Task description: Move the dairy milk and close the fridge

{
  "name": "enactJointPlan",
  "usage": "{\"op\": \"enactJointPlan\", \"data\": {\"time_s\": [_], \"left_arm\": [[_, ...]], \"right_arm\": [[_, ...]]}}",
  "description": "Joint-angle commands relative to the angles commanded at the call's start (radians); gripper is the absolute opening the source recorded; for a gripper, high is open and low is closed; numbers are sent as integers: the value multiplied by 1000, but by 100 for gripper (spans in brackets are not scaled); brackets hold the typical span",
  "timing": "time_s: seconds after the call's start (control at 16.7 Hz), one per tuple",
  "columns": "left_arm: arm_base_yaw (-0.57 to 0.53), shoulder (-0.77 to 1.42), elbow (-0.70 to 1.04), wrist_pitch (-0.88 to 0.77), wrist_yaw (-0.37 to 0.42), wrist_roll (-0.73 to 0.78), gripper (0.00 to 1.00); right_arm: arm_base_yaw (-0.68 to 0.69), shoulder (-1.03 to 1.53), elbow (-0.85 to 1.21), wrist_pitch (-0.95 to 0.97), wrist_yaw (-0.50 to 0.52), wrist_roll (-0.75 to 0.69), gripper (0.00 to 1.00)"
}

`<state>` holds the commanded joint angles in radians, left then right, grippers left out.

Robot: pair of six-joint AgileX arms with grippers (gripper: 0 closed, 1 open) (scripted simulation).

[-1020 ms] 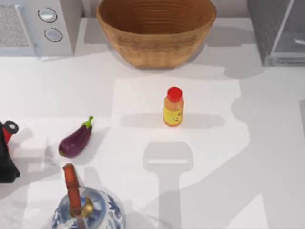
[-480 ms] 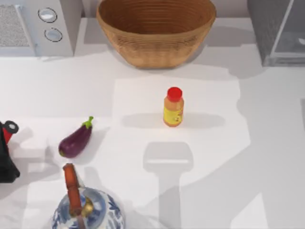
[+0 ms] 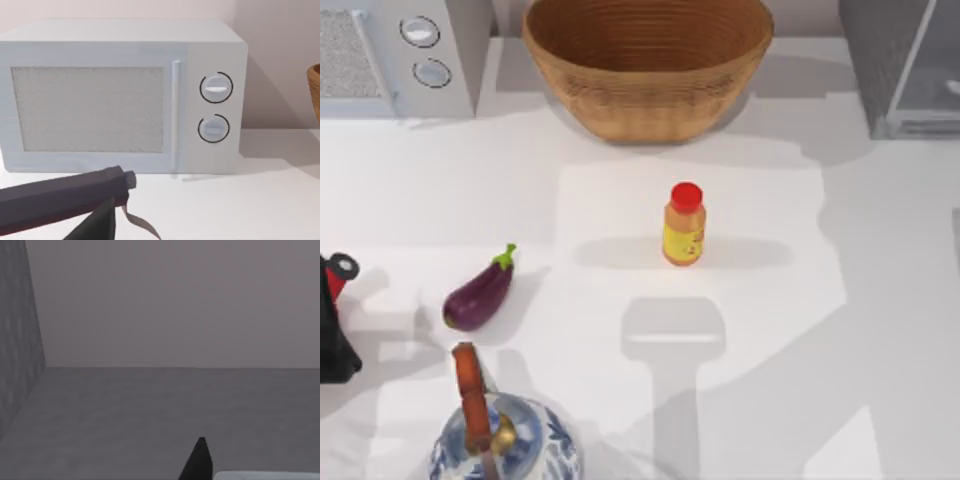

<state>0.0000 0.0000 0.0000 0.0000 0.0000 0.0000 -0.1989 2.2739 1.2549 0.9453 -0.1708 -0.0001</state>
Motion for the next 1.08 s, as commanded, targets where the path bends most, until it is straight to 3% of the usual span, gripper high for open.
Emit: {"op": "enactJointPlan", "data": {"time_s": [0.54, 1.08], "left_arm": [[0, 0, 0, 0, 0, 0, 100], [0, 0, 0, 0, 0, 0, 100]], "right_arm": [[0, 0, 0, 0, 0, 0, 98], [2, 0, -1, 0, 0, 0, 100]]}}
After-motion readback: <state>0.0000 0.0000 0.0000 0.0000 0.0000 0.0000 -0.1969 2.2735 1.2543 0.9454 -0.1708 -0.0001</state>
